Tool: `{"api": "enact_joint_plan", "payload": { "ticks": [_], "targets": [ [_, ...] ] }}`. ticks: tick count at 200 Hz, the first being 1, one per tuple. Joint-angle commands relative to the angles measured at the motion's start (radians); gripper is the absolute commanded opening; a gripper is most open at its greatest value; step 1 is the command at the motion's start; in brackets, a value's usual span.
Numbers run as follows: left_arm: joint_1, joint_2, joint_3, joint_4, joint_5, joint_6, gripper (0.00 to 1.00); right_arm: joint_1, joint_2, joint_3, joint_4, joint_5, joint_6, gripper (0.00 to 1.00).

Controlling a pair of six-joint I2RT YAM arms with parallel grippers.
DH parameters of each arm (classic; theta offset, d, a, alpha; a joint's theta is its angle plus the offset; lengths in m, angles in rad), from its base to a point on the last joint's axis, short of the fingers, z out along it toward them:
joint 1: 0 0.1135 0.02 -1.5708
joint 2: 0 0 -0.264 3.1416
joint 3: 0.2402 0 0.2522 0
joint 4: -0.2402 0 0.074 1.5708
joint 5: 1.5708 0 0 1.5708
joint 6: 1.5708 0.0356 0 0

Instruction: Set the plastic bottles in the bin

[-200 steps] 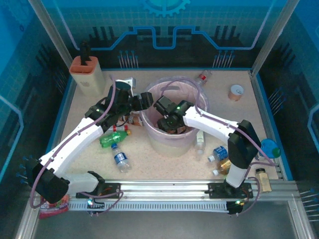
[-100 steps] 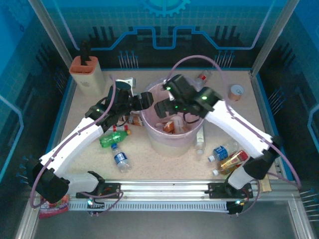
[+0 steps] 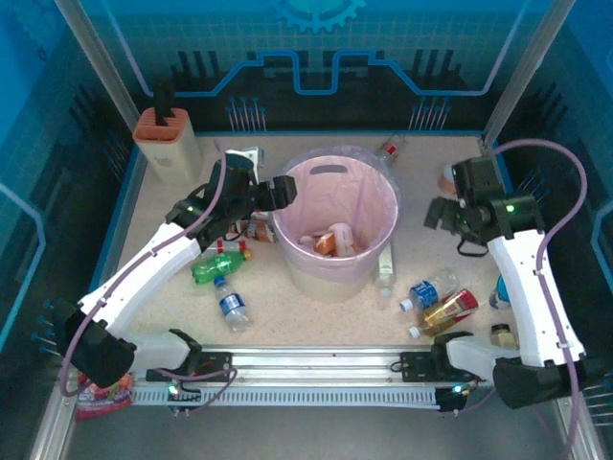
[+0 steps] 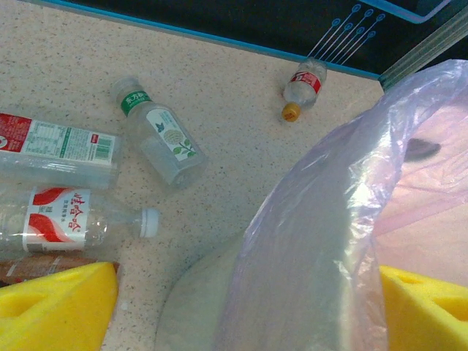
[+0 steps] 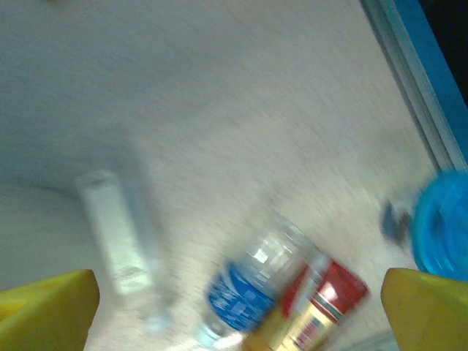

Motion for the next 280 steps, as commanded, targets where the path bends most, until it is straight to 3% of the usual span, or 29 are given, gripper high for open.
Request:
{"api": "enact_joint_plan", "payload": {
  "ticks": [1, 22, 46, 140, 194, 280],
  "targets": [
    [0.002, 0.024, 0.034, -0.051, 0.025, 0.050, 0.87, -0.124, -0.055, -0.138, -0.031, 0.000, 0.055, 1.00],
    [0.009, 0.025, 0.042, -0.049, 0.036, 0.061, 0.87, -0.230, -0.074, -0.279, 0.045, -0.077, 0.062, 1.00],
    [0.026, 0.038, 0.056, -0.053, 0.075, 0.068, 0.88, -0.283, -0.062, -0.397, 0.101, -0.172, 0.107, 1.00],
    [0.068, 0.059, 0.085, -0.068, 0.112, 0.087, 0.88, -0.202, 0.034, -0.681, 0.340, -0.328, 0.315, 1.00],
    [0.077, 0.058, 0.087, -0.076, 0.102, 0.085, 0.87, -0.167, 0.179, -0.674, 0.540, -0.394, 0.384, 1.00],
    [0.081, 0.087, 0.107, -0.065, 0.097, 0.079, 0.87, -0.144, 0.398, -0.403, 0.655, -0.395, 0.372, 1.00]
  ]
}}
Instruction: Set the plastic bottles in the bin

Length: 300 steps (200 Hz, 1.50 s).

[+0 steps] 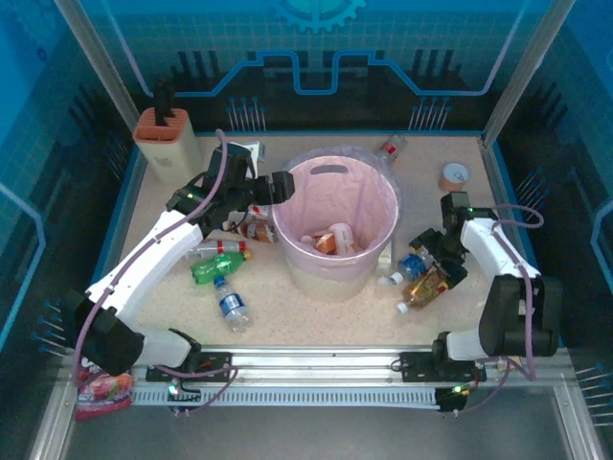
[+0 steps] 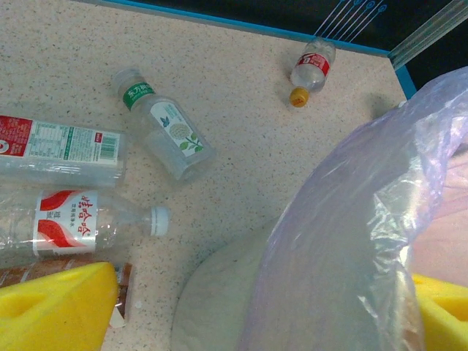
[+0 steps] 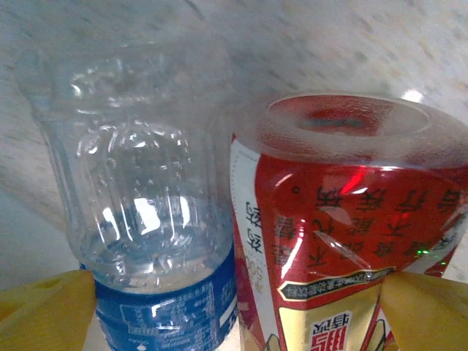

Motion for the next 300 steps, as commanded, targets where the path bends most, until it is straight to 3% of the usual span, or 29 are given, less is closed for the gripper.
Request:
{"api": "enact_joint_plan", "payload": {
  "ticks": [1, 38, 59, 95, 138, 212, 242, 300],
  "targets": [
    [0.010, 0.018, 0.033, -0.006, 0.009, 0.012, 0.87, 0.016, 0.101, 0.031, 0.214, -0.040, -0.004, 1.00],
    [0.013, 0.039, 0.043, -0.005, 0.016, 0.013, 0.87, 0.006, 0.228, 0.238, 0.139, -0.038, -0.130, 1.00],
    [0.014, 0.038, 0.042, -0.007, 0.015, 0.011, 0.87, 0.008, 0.221, 0.310, 0.059, -0.010, -0.199, 1.00],
    [0.015, 0.030, 0.036, -0.002, 0.014, 0.007, 0.87, -0.031, 0.161, 0.302, -0.014, 0.015, -0.284, 1.00],
    [0.018, 0.021, 0.034, -0.009, 0.023, 0.003, 0.87, -0.025, 0.267, 0.322, -0.013, -0.086, -0.416, 0.99],
    [0.024, -0.006, -0.013, 0.013, 0.020, -0.035, 0.87, -0.041, 0.356, 0.240, 0.099, -0.066, -0.444, 0.93],
    [0.026, -0.012, -0.022, 0.013, 0.010, -0.033, 0.87, -0.062, 0.355, 0.196, 0.150, -0.071, -0.446, 0.86],
    [0.026, -0.018, -0.033, 0.016, 0.005, -0.037, 0.87, -0.093, 0.241, 0.214, 0.046, -0.014, -0.506, 0.69]
  ]
}}
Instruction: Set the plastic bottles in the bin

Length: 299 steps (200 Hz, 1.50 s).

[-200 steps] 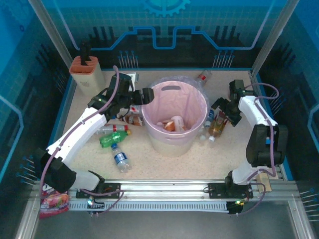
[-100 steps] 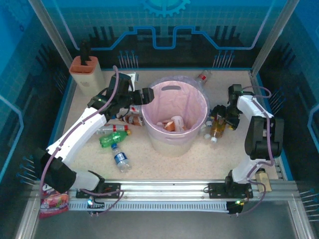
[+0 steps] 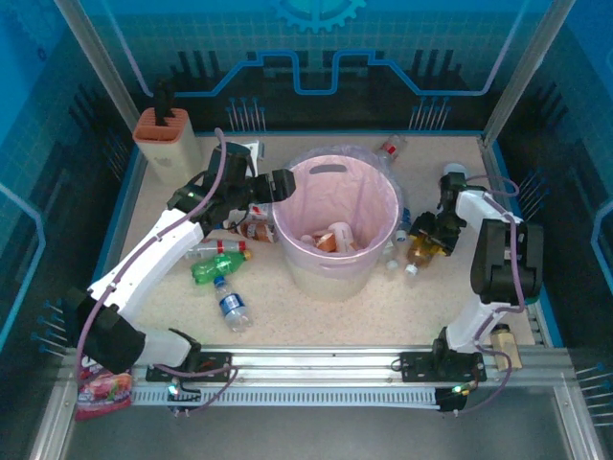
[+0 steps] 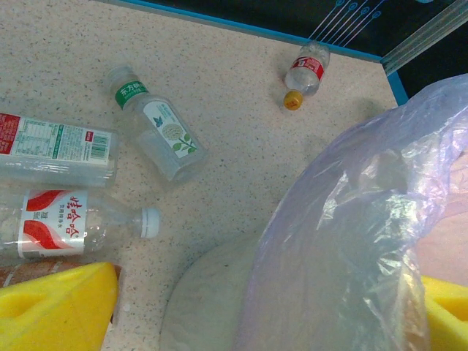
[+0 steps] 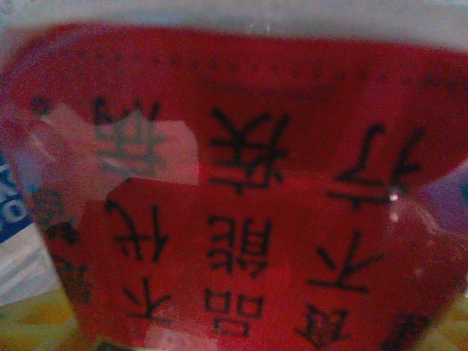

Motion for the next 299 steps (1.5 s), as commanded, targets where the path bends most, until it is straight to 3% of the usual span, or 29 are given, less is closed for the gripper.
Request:
{"api": "enact_joint_plan", "payload": {
  "ticks": [1, 52, 109, 148, 186, 218, 237, 299],
  "targets": [
    [0.015, -0.024, -0.024, -0.007, -0.020, -0.006, 0.87, -0.033, -0.081, 0.014, -0.068, 0.029, -0.035, 0.68],
    [0.015, -0.026, -0.024, -0.008, -0.007, 0.000, 0.87, -0.047, -0.255, 0.167, -0.260, 0.017, -0.087, 0.62],
    [0.015, -0.026, -0.026, 0.009, 0.023, -0.003, 0.87, -0.018, -0.380, 0.610, -0.491, -0.236, -0.136, 0.60],
    [0.015, -0.019, -0.019, 0.010, 0.032, 0.000, 0.88, 0.239, -0.339, 0.867, -0.528, -0.235, -0.103, 0.58],
    [0.015, -0.015, -0.018, 0.016, 0.025, 0.007, 0.88, 0.576, -0.211, 1.027, -0.576, -0.051, -0.102, 0.58],
    [0.016, -0.007, -0.011, 0.012, 0.021, 0.006, 0.88, 0.797, -0.073, 1.063, -0.618, 0.117, -0.115, 0.58],
    [0.015, -0.009, -0.011, 0.014, 0.016, 0.002, 0.88, 0.868, -0.009, 1.028, -0.629, 0.215, -0.117, 0.56],
    [0.015, -0.021, -0.009, 0.001, 0.003, 0.008, 0.88, 0.882, 0.050, 0.667, -0.380, 0.101, -0.092, 0.56]
  ]
}}
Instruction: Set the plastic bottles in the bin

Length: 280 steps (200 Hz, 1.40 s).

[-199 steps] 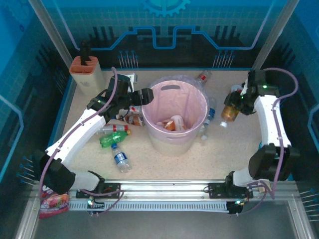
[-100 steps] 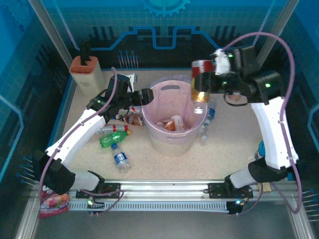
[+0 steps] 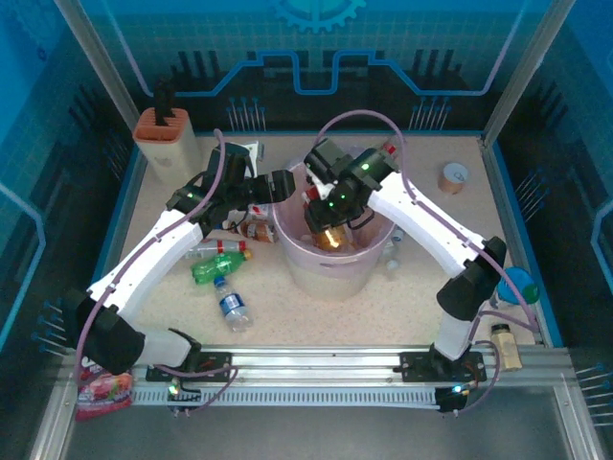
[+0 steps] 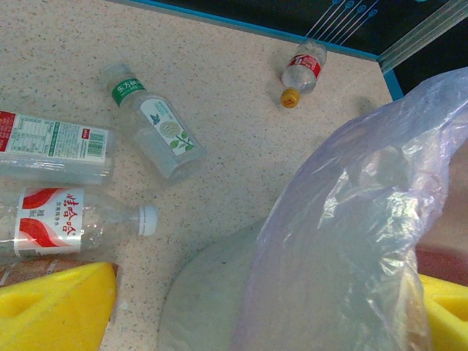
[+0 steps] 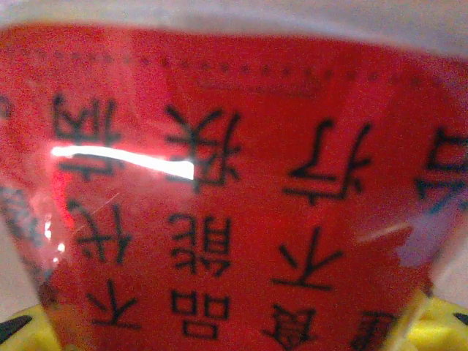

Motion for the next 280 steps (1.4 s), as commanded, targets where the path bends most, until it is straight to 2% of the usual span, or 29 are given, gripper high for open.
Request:
{"api": "enact_joint_plan", "payload": {
  "ticks": [1, 39, 71, 104, 115, 122, 175, 199, 237, 280],
  "targets": [
    [0.011, -0.016, -0.003, -0.002, -0.014, 0.008, 0.88, 0.000, 0.016, -0.094, 0.107, -0.027, 0.018, 0.56],
    [0.011, -0.024, -0.014, 0.003, -0.015, 0.001, 0.88, 0.010, 0.046, -0.281, 0.266, -0.069, 0.054, 0.59],
    [0.011, -0.031, -0.023, -0.002, -0.023, -0.006, 0.88, 0.011, 0.044, -0.336, 0.313, -0.080, 0.058, 0.69],
    [0.012, -0.031, -0.029, -0.001, -0.032, -0.007, 0.88, 0.011, -0.011, -0.294, 0.272, -0.048, 0.019, 0.88],
    [0.012, -0.031, -0.028, 0.000, -0.033, -0.006, 0.88, 0.013, -0.032, -0.261, 0.238, -0.040, 0.003, 0.91],
    [0.012, -0.030, -0.029, 0.000, -0.034, -0.006, 0.88, 0.014, -0.051, -0.237, 0.220, -0.033, -0.007, 1.00],
    [0.013, -0.023, -0.027, -0.002, -0.036, -0.001, 0.88, 0.013, -0.190, -0.054, 0.124, 0.018, -0.084, 1.00],
    [0.013, -0.016, -0.024, 0.001, -0.034, -0.004, 0.88, -0.019, -0.243, 0.040, 0.121, 0.029, -0.101, 1.00],
    [0.013, -0.004, -0.003, -0.011, -0.028, -0.001, 0.88, -0.166, -0.372, 0.094, 0.187, -0.025, -0.052, 1.00],
    [0.014, 0.000, 0.004, -0.023, -0.028, 0.006, 0.89, -0.532, -0.453, -0.069, 0.203, -0.075, 0.005, 1.00]
  ]
}}
